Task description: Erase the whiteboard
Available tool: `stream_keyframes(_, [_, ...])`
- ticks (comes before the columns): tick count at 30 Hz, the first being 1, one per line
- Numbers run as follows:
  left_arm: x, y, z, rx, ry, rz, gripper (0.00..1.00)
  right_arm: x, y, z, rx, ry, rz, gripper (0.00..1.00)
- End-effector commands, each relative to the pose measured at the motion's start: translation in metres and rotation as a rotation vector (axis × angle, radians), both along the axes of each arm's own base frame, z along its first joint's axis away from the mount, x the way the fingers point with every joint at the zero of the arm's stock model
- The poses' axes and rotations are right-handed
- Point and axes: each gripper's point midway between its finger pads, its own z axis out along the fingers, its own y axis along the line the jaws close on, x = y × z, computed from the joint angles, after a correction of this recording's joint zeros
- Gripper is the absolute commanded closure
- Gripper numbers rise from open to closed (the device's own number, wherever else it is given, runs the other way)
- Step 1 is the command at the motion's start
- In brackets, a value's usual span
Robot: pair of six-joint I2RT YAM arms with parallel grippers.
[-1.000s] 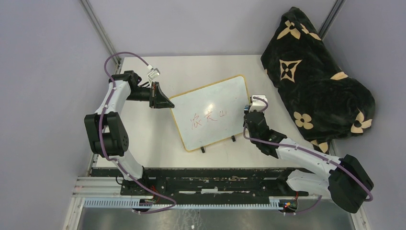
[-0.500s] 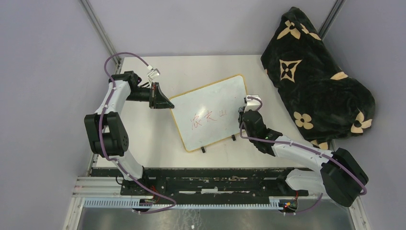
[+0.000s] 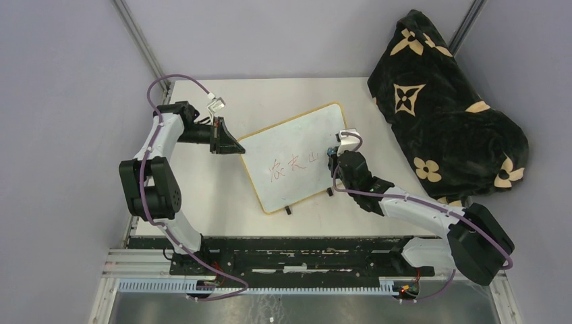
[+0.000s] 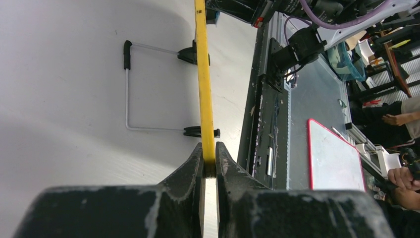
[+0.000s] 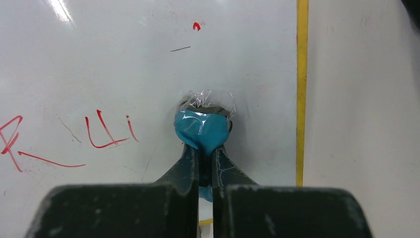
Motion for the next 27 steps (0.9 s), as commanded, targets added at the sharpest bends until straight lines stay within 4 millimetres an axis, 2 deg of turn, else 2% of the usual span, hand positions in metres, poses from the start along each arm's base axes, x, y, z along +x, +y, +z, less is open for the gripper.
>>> stream_keyframes(1, [0.002, 0.004, -0.017, 0.085, -0.075, -0.045, 0.97, 0.018, -0.012, 0.028, -0.026, -0.064, -0.119, 0.99])
stream_keyframes(4, [0.002, 0.004, -0.017, 0.086, -0.076, -0.045, 0.97, 0.019, -0.026, 0.039, -0.035, -0.091, -0.168, 0.99])
stream_keyframes(8, [0.003, 0.004, -0.016, 0.085, -0.078, -0.046, 0.97, 0.017, -0.024, 0.057, -0.012, -0.118, -0.141, 0.99])
stream_keyframes(11, [0.004, 0.003, -0.017, 0.081, -0.076, -0.045, 0.97, 0.021, -0.017, 0.071, -0.009, -0.148, -0.107, 0.99])
stream_keyframes(12, [0.004, 0.003, -0.016, 0.079, -0.075, -0.044, 0.97, 0.022, -0.016, 0.070, -0.015, -0.145, -0.104, 0.99])
stream_keyframes(20, [0.004, 0.003, -0.017, 0.073, -0.070, -0.044, 0.97, 0.052, 0.018, 0.100, -0.043, -0.176, -0.035, 0.99])
stream_keyframes(27, [0.003, 0.003, -0.014, 0.081, -0.079, -0.045, 0.97, 0.073, 0.020, 0.107, -0.056, -0.173, -0.051, 0.99])
